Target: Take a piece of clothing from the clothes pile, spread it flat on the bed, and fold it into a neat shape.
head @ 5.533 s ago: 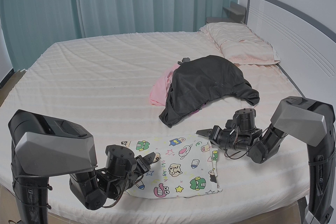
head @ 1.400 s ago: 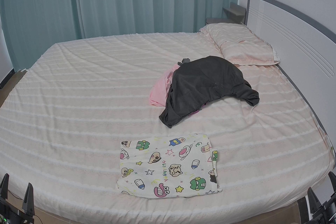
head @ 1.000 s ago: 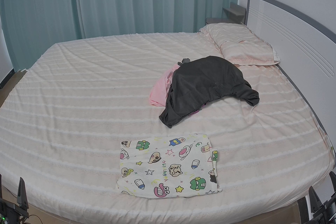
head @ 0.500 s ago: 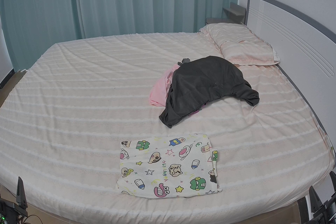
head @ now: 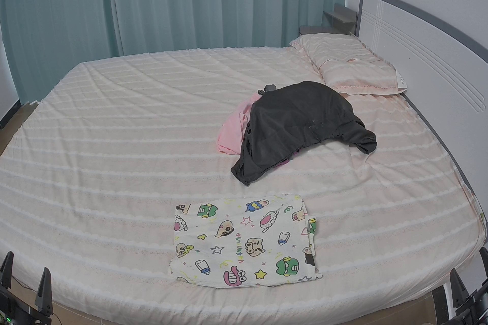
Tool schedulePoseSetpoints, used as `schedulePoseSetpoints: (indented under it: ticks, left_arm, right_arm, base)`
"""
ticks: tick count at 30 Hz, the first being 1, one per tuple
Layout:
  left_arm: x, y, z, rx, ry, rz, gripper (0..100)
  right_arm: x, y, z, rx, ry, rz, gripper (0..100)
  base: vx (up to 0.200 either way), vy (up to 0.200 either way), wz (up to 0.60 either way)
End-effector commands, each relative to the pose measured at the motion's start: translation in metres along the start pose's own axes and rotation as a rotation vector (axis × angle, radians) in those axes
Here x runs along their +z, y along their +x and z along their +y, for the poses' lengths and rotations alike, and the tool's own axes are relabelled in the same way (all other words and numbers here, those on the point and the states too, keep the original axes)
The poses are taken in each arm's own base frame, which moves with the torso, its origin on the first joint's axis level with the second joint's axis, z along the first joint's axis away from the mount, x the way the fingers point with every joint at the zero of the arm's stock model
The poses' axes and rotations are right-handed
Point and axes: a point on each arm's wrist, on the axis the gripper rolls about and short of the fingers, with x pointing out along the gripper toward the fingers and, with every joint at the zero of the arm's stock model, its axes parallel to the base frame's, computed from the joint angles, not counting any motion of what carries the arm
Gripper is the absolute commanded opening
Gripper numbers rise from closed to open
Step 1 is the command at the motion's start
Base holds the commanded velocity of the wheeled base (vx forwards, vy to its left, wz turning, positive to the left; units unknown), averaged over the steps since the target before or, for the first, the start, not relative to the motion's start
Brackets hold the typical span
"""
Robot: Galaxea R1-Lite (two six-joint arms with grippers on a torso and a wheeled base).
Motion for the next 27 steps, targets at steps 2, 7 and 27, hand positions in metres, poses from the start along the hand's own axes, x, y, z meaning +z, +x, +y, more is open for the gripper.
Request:
schedulePoseSetpoints:
  ticks: [2, 7, 27]
  left_arm:
    - [-0.0056, -0.0001, -0.0011, -0.043, -0.019, 0.007, 100]
    - [-0.0057, -0.0001, -0.0014, -0.057, 0.0, 0.007, 100]
    - [-0.0054, -0.0009, -0.004, -0.175, -0.019, 0.017, 100]
  right_arm:
    - [-0.0034, -0.0001, 0.0, 0.0, 0.006, -0.003, 100]
    - [-0.0034, -0.0001, 0.0, 0.0, 0.007, -0.003, 100]
    - [-0.003, -0.0002, 0.0, 0.0, 0.007, -0.005, 100]
  base:
    - [0.0, 0.0, 0.0]
    - [0.0, 0.0, 0.0]
    - [0.0, 0.0, 0.0]
